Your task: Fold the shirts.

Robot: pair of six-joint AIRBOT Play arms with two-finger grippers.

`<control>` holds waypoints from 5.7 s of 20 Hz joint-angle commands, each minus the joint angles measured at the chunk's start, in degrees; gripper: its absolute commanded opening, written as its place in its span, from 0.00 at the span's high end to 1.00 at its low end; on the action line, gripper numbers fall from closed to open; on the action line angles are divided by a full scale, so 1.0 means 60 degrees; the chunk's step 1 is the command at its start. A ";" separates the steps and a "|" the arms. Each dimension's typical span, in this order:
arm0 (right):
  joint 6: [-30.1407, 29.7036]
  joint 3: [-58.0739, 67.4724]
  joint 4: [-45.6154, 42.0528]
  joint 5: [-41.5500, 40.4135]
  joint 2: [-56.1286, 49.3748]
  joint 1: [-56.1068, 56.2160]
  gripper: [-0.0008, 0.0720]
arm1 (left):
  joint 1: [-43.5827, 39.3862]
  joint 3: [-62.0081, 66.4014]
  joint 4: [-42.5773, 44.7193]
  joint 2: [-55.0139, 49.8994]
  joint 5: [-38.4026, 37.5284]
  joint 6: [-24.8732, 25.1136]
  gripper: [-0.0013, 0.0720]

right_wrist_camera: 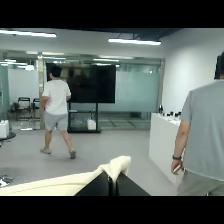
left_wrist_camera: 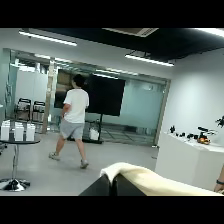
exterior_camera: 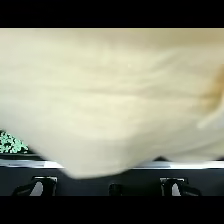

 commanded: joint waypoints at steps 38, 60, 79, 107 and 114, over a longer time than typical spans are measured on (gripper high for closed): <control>0.1060 -0.2911 -0.0350 0.4575 -1.0765 0.2047 0.93 | -0.0674 -0.3683 0.0976 -1.0990 -0.5963 0.1978 0.95; 0.1005 -0.5457 0.0047 0.6790 -0.8098 0.0011 0.31 | 0.0364 -1.0863 0.1402 -0.6036 -0.4138 0.1985 0.45; 0.0095 -0.9526 0.0098 0.5916 -0.6714 0.0007 0.25 | 0.0565 -1.2757 0.1151 -0.5770 -0.2943 0.2484 0.95; 0.0980 -0.4288 0.1752 0.3603 -0.8808 0.1027 0.93 | -0.0029 -0.6517 0.0452 -0.7227 -0.3424 0.1851 0.95; 0.1566 -0.2484 0.2328 0.2838 -1.1493 0.1038 0.93 | -0.0816 -0.3340 0.0375 -1.0954 -0.3687 0.1253 0.95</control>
